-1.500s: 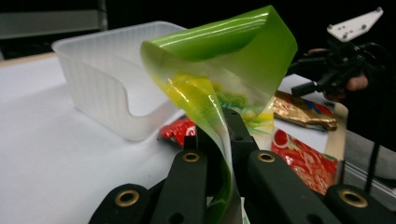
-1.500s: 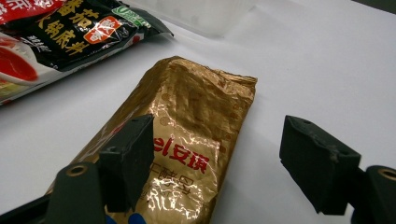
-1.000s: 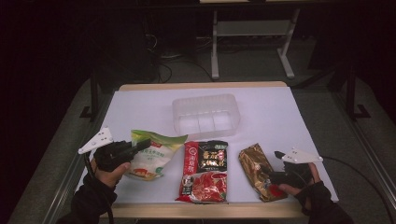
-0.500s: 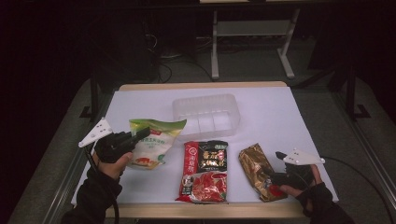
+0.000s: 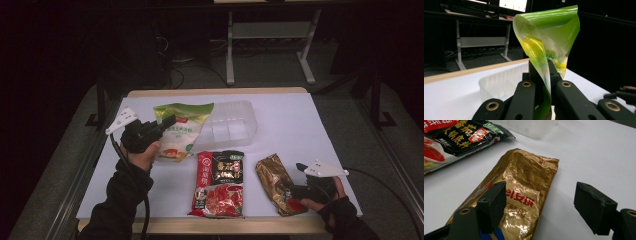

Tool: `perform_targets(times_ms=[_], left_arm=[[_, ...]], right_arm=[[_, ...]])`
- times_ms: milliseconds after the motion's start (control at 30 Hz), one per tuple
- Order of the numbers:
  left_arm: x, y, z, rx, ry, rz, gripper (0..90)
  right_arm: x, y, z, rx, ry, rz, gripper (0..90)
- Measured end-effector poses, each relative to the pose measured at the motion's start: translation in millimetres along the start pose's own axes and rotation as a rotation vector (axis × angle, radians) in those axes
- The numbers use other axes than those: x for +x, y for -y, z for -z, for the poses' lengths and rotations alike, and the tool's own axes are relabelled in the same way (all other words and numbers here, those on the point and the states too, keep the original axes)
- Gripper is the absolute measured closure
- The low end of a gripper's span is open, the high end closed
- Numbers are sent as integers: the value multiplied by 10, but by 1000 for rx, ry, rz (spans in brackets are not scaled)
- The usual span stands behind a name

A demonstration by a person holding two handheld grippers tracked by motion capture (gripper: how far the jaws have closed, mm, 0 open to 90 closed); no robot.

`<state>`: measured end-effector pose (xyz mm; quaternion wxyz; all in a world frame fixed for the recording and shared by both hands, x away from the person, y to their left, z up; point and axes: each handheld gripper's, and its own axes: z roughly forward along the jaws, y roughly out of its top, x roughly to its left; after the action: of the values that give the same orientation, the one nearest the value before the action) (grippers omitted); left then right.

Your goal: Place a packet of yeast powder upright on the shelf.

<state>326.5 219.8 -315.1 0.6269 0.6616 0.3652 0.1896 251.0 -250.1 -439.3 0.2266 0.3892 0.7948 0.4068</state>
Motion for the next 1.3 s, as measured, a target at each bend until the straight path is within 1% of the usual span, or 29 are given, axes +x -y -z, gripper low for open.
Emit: perform_targets(times_ms=[67,133,267,333,400,467,500,567,633,667,733,767,800,867,900,967,1033,1067,1167,1233,1300], left_arm=[[20,-36,-87,-5,-7,21,875],[73,-58,-194,-6,-24,57,876],[109,-66,-369,-4,-54,60,875],[131,-64,-449,-4,-77,61,876],[161,-54,-534,-14,-75,76,876],[160,-60,-598,-16,-97,81,876],[160,-65,-635,-22,-98,82,876],[149,-88,-709,-28,-132,73,876],[159,-105,-779,-35,-153,79,876],[166,-112,-821,-34,-178,78,876],[188,-111,-887,-38,-193,80,876],[191,-106,-918,-37,-218,68,876],[199,-101,-940,-40,-233,65,876],[242,-83,-996,-49,-247,86,876],[257,-76,-1033,-46,-266,83,876],[263,-65,-1095,-51,-286,78,875],[260,-67,-1143,-63,-298,79,876],[257,-71,-1179,-66,-315,63,876],[282,-82,-1249,-77,-337,50,876],[325,-84,-1284,-82,-348,61,876],[339,-66,-1308,-91,-345,84,876]], right_arm=[[-1,6,2,2,0,1,252],[1,12,5,0,-8,0,252],[1,19,15,1,-7,1,252],[-5,24,18,1,-6,-1,252],[-9,29,19,3,-5,-5,252],[-14,34,19,4,-3,-2,253],[-14,36,20,5,-3,-2,253],[-13,38,20,5,-3,-3,253],[-10,37,22,5,-3,-3,254],[-6,36,24,5,-5,-4,254],[-3,36,26,4,-3,-1,254],[-6,37,27,4,-3,-1,254],[-9,38,26,5,-2,-1,254],[-13,41,26,3,-2,0,254],[-12,41,28,3,-2,0,254],[-7,39,32,2,-2,2,254],[-5,41,30,3,-5,1,254],[-4,41,30,4,-4,1,254],[0,41,30,4,-5,3,254],[3,43,33,3,-7,4,254],[1,47,36,4,-6,4,254]])
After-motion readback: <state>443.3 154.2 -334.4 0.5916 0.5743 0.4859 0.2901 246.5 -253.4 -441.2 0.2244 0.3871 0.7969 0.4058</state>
